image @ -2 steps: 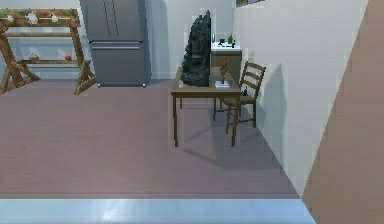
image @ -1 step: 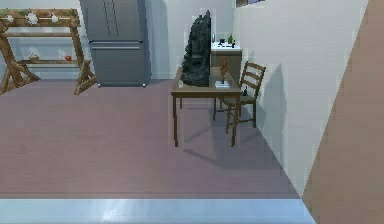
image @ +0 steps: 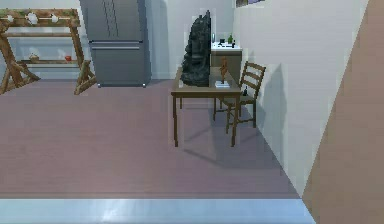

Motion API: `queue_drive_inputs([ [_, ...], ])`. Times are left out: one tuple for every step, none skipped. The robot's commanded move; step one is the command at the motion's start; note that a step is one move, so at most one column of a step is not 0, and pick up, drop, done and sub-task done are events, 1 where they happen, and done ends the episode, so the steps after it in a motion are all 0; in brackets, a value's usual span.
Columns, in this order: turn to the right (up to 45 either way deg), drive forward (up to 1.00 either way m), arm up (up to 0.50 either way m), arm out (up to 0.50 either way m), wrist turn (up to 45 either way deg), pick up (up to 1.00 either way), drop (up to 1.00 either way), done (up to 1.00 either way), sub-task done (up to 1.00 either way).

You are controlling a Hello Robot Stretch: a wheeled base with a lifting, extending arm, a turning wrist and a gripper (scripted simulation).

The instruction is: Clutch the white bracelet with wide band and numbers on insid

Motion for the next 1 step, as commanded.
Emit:
queue_drive_inputs([
  [0.0,0.00,0.00,0.00,45.0,0.00,0.00,0.00,0.00],
])
